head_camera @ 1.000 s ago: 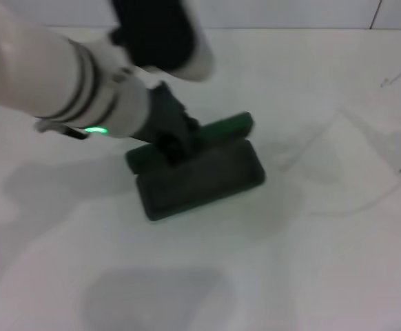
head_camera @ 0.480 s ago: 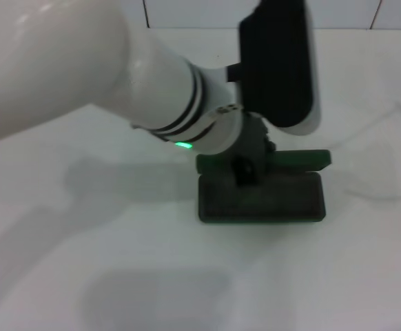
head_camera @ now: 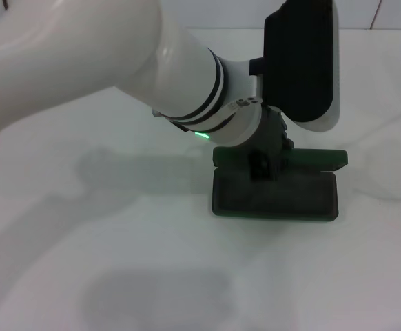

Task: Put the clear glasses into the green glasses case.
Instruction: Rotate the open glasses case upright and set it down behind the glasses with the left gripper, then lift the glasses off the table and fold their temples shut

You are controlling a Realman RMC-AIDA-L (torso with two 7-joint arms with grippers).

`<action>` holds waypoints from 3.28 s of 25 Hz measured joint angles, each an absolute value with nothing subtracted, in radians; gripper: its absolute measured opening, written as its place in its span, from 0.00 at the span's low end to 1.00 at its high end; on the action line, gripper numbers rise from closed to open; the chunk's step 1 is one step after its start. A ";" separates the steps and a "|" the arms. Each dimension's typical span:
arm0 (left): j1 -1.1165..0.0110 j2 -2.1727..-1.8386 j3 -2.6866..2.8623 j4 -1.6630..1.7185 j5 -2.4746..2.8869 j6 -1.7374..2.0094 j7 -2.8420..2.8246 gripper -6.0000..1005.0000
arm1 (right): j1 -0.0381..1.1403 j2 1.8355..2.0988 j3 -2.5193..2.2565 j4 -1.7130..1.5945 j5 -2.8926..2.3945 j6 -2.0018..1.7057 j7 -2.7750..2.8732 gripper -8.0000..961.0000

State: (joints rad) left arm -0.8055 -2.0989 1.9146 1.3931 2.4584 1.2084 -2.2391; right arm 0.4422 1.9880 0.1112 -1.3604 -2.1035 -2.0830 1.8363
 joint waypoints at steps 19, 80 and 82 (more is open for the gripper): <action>-0.800 -2.100 1.921 1.353 2.463 1.176 -2.223 0.25 | 0.436 1.988 0.115 -1.333 -2.102 -2.069 1.833 0.10; -0.316 -2.091 1.102 1.662 1.247 1.622 -2.015 0.33 | 0.570 2.014 -0.509 -0.854 -1.709 -1.965 1.558 0.10; -0.326 -2.091 1.134 1.614 1.246 1.624 -1.990 0.33 | 0.602 2.015 -0.582 -0.794 -1.703 -1.915 1.518 0.10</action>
